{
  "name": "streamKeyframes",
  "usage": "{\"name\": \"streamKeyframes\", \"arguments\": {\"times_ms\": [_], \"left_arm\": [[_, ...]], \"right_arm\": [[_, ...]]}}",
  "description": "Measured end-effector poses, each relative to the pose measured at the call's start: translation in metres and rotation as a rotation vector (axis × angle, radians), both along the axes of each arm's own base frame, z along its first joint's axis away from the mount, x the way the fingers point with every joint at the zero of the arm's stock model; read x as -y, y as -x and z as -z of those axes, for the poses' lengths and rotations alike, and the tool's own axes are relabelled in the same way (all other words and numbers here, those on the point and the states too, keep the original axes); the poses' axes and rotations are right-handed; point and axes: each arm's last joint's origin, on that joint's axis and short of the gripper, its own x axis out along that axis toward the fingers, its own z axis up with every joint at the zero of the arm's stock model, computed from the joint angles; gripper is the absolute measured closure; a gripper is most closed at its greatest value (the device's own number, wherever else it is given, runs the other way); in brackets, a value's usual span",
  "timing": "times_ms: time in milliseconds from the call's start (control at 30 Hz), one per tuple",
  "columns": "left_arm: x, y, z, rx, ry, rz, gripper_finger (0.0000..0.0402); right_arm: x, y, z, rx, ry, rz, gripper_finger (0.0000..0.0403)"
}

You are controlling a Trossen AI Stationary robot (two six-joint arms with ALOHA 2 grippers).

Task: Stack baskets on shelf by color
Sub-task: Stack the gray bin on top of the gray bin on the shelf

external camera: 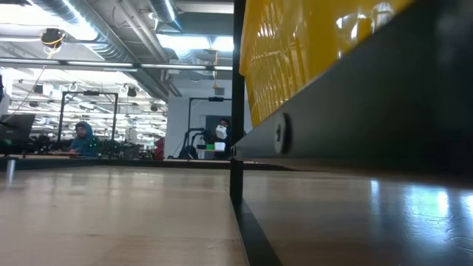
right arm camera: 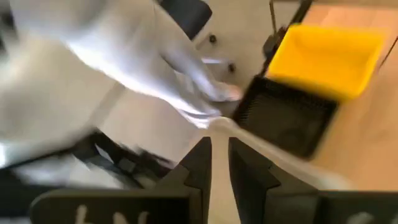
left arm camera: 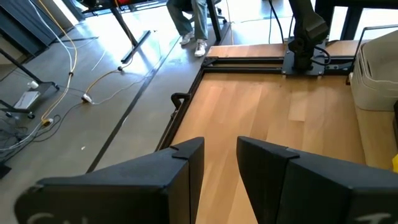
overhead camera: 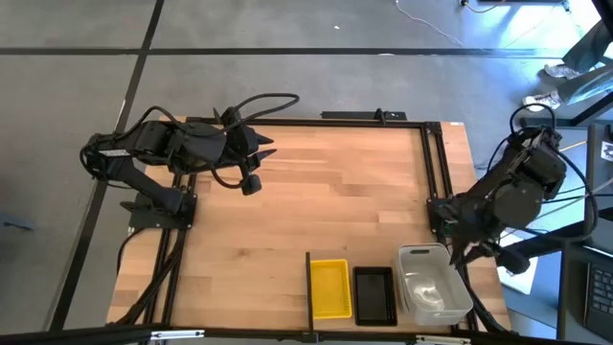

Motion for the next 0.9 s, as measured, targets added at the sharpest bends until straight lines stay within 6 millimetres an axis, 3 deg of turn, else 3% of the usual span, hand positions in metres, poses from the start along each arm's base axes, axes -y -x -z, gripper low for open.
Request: {"name": "streamKeyframes", "arguments": {"times_ms": [133, 267, 500, 667, 900], "left_arm": [[0.000, 0.000, 0.000, -0.001, 0.000, 0.001, 0.0314], [0.001, 0.000, 0.001, -0.018, 0.013, 0.056, 0.0314], [0.003, -0.001, 0.002, -0.053, -0.021, 0.133, 0.0314], [0.003, -0.001, 0.002, -0.057, -0.030, 0.139, 0.0314], [0.006, 0.000, 0.002, -0.061, -0.038, 0.155, 0.0314]], "right_arm": [[-0.010, -0.004, 0.001, -0.222, -0.135, 0.149, 0.0350], [-0.035, -0.015, 0.015, -0.353, -0.148, 0.140, 0.0350], [-0.087, -0.043, 0.039, -0.359, -0.117, 0.034, 0.0350], [-0.100, -0.053, 0.060, -0.431, -0.005, 0.061, 0.0350], [-0.108, -0.059, 0.072, -0.476, 0.044, 0.085, 0.0350]]}}
